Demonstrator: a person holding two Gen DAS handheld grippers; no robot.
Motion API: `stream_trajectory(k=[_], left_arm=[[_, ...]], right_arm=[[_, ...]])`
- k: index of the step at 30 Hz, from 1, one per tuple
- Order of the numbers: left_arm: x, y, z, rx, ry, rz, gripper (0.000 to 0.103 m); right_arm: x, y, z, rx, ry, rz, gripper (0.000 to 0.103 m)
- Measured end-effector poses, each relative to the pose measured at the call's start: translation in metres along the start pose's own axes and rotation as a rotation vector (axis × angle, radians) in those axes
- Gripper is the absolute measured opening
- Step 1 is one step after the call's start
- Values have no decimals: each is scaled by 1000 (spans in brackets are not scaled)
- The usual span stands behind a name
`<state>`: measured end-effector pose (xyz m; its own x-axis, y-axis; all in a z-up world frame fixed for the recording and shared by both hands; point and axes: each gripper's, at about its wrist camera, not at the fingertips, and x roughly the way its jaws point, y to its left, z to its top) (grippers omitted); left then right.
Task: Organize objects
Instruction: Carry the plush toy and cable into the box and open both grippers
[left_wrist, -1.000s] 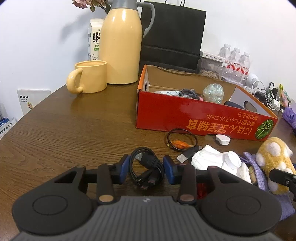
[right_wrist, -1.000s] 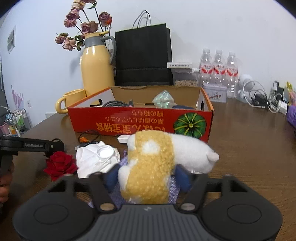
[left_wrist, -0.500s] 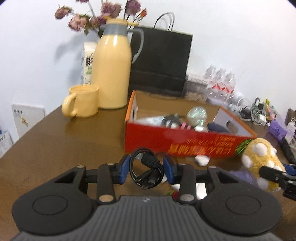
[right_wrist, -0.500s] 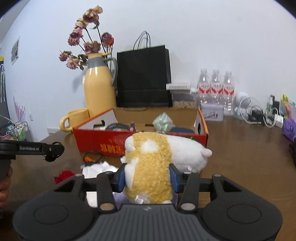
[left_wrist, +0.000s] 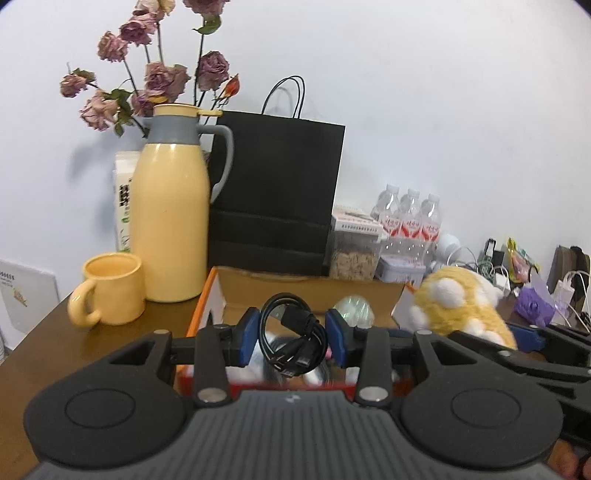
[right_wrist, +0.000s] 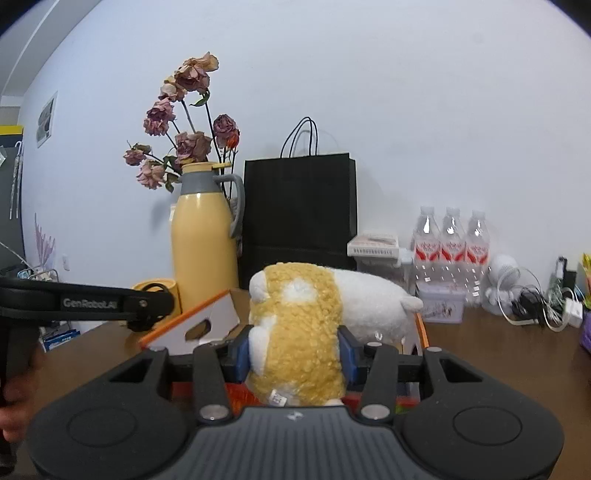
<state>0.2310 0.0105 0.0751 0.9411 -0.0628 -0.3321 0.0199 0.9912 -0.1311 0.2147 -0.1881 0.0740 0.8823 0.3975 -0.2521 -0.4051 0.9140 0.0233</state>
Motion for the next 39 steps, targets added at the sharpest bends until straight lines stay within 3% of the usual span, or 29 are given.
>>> stream_trajectory(k=[9,22,24,25,26,27,29,39], left_arm=[[63,-9,16,-8,27,-5,40],[126,-1,0,-10,119,45,40],[125,0,-3,-3,120,53,47],[124,-1,-3,6,121,58,62],[122,-1,-4,10,120,64,87],[120,0,-4,13,112,71,100],[115,-1,-3,18,81,78,103],[109,2,4,1,77,85,103]], right_arm=[[75,-12,18,-5,42,-15,45],[134,-38,-11,41,181,-20,46],[135,-38,-14,35,196,-20,46],[134,-38,-15,32,199,-22,49],[133,-38,-15,25,201,-26,53],[132,-38,-15,22,204,-27,59],[129,-39,-13,24,209,-35,103],[121,-42,-7,38,215,-50,103]])
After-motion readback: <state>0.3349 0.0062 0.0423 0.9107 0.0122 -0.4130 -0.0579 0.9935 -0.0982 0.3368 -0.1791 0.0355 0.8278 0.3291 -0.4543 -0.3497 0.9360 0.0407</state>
